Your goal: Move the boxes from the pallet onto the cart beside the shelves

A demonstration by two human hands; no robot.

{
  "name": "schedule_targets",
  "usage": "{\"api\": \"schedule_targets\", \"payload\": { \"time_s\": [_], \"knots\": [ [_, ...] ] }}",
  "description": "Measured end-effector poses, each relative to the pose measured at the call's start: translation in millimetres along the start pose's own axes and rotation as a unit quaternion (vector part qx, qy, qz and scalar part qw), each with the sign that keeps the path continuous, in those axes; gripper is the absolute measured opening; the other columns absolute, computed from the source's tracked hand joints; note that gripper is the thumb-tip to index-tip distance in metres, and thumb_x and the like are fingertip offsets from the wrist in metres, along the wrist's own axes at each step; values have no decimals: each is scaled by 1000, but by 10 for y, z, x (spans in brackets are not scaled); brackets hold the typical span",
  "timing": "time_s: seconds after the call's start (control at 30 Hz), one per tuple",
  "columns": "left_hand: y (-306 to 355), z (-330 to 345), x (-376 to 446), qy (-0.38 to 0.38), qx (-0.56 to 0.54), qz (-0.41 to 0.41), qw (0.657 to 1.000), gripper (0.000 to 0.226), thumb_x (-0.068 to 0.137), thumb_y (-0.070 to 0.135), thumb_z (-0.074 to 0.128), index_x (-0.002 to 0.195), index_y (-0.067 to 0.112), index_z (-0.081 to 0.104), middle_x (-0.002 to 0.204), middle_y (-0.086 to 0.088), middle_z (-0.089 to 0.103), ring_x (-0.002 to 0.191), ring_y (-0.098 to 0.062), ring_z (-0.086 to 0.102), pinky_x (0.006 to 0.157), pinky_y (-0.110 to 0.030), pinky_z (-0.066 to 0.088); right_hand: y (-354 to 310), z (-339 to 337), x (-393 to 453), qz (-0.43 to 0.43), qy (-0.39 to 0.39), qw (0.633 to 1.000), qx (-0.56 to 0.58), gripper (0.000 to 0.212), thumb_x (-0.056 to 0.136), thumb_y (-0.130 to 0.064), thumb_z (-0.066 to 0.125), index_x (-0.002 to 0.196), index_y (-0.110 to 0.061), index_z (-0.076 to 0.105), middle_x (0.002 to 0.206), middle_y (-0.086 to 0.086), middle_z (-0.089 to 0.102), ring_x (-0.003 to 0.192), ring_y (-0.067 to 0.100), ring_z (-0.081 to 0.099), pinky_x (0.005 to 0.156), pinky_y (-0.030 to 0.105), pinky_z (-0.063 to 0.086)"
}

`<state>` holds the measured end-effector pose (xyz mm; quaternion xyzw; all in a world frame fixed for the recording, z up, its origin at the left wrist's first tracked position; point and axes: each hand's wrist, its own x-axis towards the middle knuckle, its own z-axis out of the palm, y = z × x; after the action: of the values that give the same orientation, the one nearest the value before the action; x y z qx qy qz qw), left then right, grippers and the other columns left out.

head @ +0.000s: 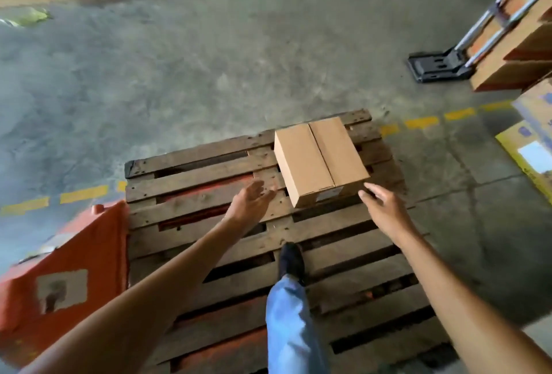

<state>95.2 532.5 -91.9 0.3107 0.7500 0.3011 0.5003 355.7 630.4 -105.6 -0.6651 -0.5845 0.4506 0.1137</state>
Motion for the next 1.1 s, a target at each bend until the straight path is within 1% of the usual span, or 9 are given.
{"api": "schedule_targets", "payload": {
  "time_s": [0.1,0.27,0.4,0.5,0.53,0.6,0.73,0.9,1.1],
  "knots": [
    [-76,356,1001,5,-2,-59,998,59,93,40,57,142,9,46,141,-12,54,128,-23,52,107,-30,40,203,128,1048,38,0,999,-11,49,93,-40,54,137,-19,49,143,5,49,132,23,43,107,37,37],
    [-576,923,2344,-5,-15,-127,992,71,93,50,52,150,13,32,151,-12,41,133,-27,45,109,-41,40,779,390,2483,68,18,997,-43,62,93,-42,52,148,-18,33,153,7,34,139,25,33,111,39,29],
    [-977,1353,2948,-3,-29,-170,985,80,88,58,52,146,5,35,140,-15,53,123,-27,54,100,-31,43,1334,555,3214,122,35,991,-48,70,92,-46,52,150,-18,25,156,9,27,141,27,30,112,40,26],
    [-1157,1595,3039,-48,-74,-176,980,51,98,38,47,139,7,43,113,-2,64,95,-13,59,69,-6,46,1546,738,3385,168,25,985,1,67,90,-48,55,145,-17,34,150,7,36,135,23,38,105,35,33],
    [-1190,1640,3038,-58,-97,-168,979,44,100,34,45,138,11,44,111,-2,62,91,-12,57,61,-4,45,1584,773,3386,164,39,986,9,60,87,-49,58,137,-18,44,138,8,46,125,20,45,96,29,39],
    [-1233,1607,3012,-46,-160,-152,974,44,100,34,44,143,31,37,128,-1,54,100,-11,54,71,-13,46,1594,790,3318,140,93,985,24,53,82,-51,63,120,-15,58,113,4,53,101,15,51,74,22,40],
    [-1099,1191,2859,-9,-238,-127,963,44,98,38,46,142,42,38,137,6,51,118,-16,50,96,-31,41,1357,831,2960,114,119,982,91,50,76,-50,69,111,-14,66,105,-4,65,90,10,60,75,18,46],
    [-729,526,2220,11,-267,-105,958,30,99,27,48,125,41,49,117,-1,60,100,-17,56,88,-35,48,691,916,2293,148,93,973,151,73,71,-57,67,134,-22,51,135,1,53,118,20,54,101,41,45],
    [-489,-640,746,47,-273,-37,960,39,96,33,53,132,47,46,127,0,58,111,-24,55,94,-38,44,-454,892,745,50,86,984,149,60,89,-39,62,142,-18,43,146,4,42,128,22,44,94,24,34]
  ]
}}
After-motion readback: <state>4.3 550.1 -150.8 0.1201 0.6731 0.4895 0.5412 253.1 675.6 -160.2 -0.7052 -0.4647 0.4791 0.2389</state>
